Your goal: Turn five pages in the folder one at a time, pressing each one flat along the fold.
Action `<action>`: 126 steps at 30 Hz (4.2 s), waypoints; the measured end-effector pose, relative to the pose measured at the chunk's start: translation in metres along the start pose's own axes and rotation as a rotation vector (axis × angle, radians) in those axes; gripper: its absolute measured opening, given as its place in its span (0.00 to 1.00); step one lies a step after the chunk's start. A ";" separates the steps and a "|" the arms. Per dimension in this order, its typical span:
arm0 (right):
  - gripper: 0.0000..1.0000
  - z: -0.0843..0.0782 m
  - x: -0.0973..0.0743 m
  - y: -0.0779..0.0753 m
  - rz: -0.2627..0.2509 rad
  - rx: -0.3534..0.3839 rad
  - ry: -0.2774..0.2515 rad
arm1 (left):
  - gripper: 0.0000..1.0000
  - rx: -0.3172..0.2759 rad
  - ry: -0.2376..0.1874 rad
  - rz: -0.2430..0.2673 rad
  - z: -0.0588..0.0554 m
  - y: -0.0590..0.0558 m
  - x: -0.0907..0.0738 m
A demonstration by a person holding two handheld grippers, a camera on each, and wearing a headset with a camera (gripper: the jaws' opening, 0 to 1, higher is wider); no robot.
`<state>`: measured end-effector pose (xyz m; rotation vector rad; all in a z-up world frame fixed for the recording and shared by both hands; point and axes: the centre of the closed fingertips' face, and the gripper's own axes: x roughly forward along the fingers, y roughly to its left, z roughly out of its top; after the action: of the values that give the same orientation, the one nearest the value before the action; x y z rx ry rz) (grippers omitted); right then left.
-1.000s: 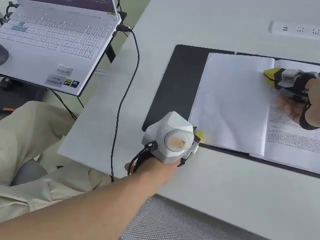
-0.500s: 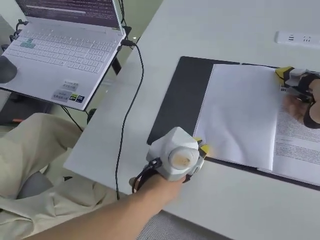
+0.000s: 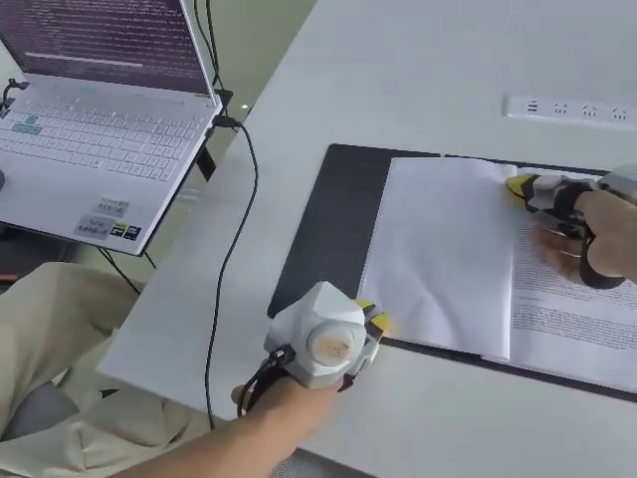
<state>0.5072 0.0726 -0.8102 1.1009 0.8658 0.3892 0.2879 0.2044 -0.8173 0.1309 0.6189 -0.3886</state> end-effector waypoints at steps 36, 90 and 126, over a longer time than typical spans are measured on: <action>0.00 -0.131 -0.096 -0.020 0.068 0.059 0.256 | 0.06 -0.001 -0.012 0.003 -0.001 0.002 0.002; 0.13 -0.173 -0.260 0.037 0.174 -0.048 0.103 | 0.29 -0.095 0.101 -0.112 0.017 -0.043 -0.043; 0.71 -0.111 -0.394 0.082 -0.197 -0.833 -0.199 | 0.84 -0.152 -0.084 -0.081 0.108 -0.025 -0.206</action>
<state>0.1866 -0.0859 -0.5945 0.2732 0.5371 0.4110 0.1826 0.2211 -0.6090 -0.0557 0.5696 -0.4220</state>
